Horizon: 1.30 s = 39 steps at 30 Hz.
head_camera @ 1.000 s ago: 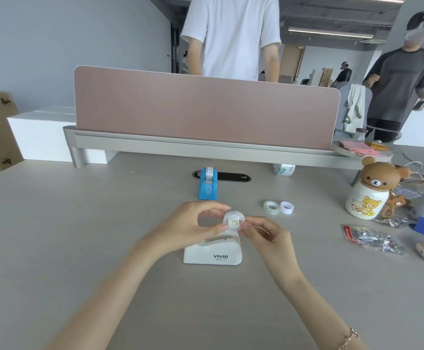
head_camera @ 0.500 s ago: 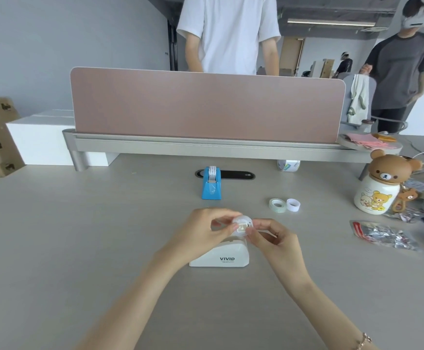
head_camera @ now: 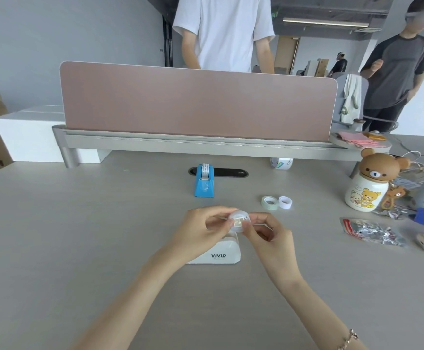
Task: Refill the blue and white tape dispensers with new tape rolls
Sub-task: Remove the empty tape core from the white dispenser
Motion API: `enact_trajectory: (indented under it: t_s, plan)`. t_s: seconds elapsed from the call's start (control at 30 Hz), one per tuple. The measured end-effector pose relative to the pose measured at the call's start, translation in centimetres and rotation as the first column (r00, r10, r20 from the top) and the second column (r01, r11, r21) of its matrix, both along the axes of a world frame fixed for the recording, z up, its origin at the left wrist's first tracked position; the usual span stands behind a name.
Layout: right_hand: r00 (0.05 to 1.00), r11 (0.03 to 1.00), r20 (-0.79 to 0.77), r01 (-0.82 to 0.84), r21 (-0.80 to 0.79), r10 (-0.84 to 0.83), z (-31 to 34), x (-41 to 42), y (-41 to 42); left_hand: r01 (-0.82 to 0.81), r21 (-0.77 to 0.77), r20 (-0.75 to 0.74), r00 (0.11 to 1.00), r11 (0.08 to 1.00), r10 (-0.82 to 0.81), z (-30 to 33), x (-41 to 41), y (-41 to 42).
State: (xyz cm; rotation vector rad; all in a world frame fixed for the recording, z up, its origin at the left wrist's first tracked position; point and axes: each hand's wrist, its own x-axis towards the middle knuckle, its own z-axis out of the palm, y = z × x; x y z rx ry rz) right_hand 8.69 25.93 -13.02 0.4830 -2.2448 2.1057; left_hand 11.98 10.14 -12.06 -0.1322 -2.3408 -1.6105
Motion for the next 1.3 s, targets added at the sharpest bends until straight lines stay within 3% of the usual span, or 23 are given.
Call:
enact_trajectory:
  t_s: [0.23,0.53,0.73,0.9,1.1,1.3]
  plan:
    - [0.998,0.998,-0.053,0.025,0.059,-0.022,-0.7,-0.3,-0.1,0.027,-0.017,0.069,0.997,0.999,-0.026,-0.3,0.2,-0.1]
    - [1.0,1.0,-0.01,-0.029,-0.008,0.029,0.1,0.1,-0.2,-0.06,0.016,0.06,0.996,0.998,0.059,-0.1,0.1,-0.3]
    - [0.998,0.996,0.012,-0.065,-0.059,0.066,0.5,0.0,0.1,-0.172,0.287,0.05,0.985,0.942,0.165,0.4,0.0,0.8]
    - [0.997,0.994,0.051,-0.044,-0.104,0.049,0.5,-0.2,0.3,-0.241,0.369,0.015,0.967,0.897,0.254,1.7,-0.2,0.6]
    - [0.988,0.985,-0.009,0.156,0.069,-0.156,0.1,-3.5,2.4,-0.343,0.385,0.021,0.931,0.857,0.364,3.4,-0.3,-3.9]
    - [0.937,0.892,-0.045,0.344,0.292,-0.347,0.3,-12.2,4.3,-0.401,0.436,0.079,0.909,0.806,0.409,2.9,-0.3,-8.0]
